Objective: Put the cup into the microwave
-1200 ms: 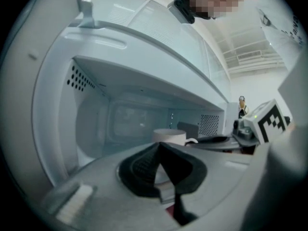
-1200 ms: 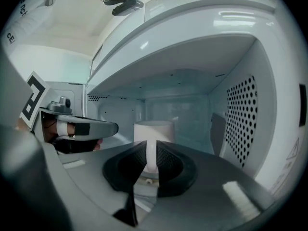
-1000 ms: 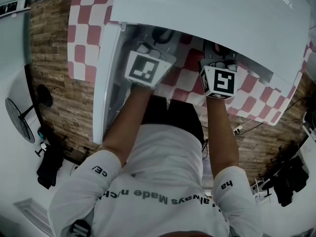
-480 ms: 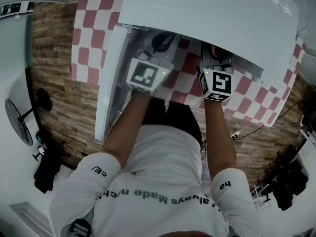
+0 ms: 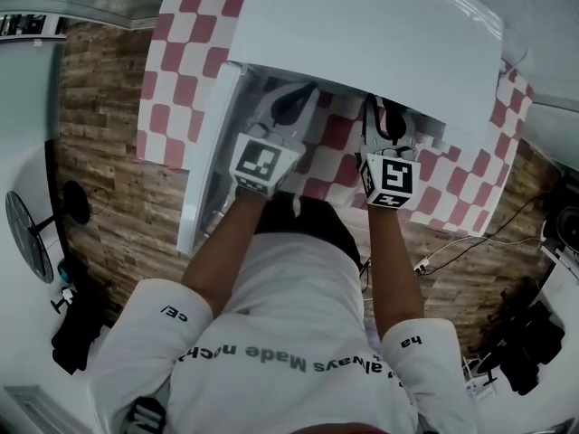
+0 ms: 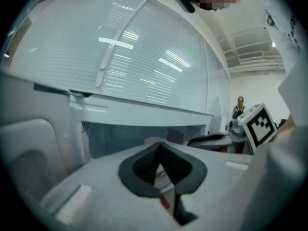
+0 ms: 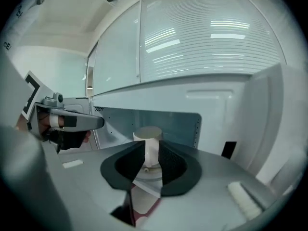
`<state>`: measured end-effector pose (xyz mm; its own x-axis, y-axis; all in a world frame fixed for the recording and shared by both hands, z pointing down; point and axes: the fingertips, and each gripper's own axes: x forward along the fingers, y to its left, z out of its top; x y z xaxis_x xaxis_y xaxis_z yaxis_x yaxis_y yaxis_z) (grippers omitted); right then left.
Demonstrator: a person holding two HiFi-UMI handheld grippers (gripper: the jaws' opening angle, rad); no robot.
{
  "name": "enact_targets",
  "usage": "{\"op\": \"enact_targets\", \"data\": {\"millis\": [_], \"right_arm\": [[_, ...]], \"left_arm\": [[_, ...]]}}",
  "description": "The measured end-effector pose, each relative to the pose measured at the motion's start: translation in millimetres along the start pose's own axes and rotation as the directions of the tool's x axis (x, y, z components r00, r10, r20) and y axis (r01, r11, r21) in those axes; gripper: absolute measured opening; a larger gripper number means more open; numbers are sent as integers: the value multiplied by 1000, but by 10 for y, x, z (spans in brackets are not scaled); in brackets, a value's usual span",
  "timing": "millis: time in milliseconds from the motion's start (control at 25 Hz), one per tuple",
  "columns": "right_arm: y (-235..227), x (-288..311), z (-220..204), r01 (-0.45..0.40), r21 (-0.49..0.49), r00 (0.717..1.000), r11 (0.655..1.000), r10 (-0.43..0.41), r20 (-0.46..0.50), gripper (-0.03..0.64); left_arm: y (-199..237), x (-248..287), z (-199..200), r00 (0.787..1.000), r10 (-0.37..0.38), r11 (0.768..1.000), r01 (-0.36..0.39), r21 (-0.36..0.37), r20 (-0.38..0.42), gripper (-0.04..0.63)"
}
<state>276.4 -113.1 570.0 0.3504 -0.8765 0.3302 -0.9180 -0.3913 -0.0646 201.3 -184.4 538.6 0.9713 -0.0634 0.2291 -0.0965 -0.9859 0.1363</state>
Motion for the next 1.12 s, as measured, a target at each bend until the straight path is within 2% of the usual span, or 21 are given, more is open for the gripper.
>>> {"op": "enact_targets", "data": {"millis": [280,480,840,1120], "right_arm": [[79,-431,366,-25,-22,999,999,25,20,75],[189,-750,643,-38,-30,999,999,39,34,75],[397,-1182,1216,-86,-38,993,996,89,73,60],[538,-1568,1728,-115,-68,982,991,123,143,54]], "left_arm": [[-170,-264,284,1000,-9,1000,9,-26,7,3],[-403,-476,543,1000,-22,1000,22,9,1,3],[-653,-754,1155,998,-37,996,33,79,50,3],[-766,-984,1519,995,-49,998,44,54,85,3]]}}
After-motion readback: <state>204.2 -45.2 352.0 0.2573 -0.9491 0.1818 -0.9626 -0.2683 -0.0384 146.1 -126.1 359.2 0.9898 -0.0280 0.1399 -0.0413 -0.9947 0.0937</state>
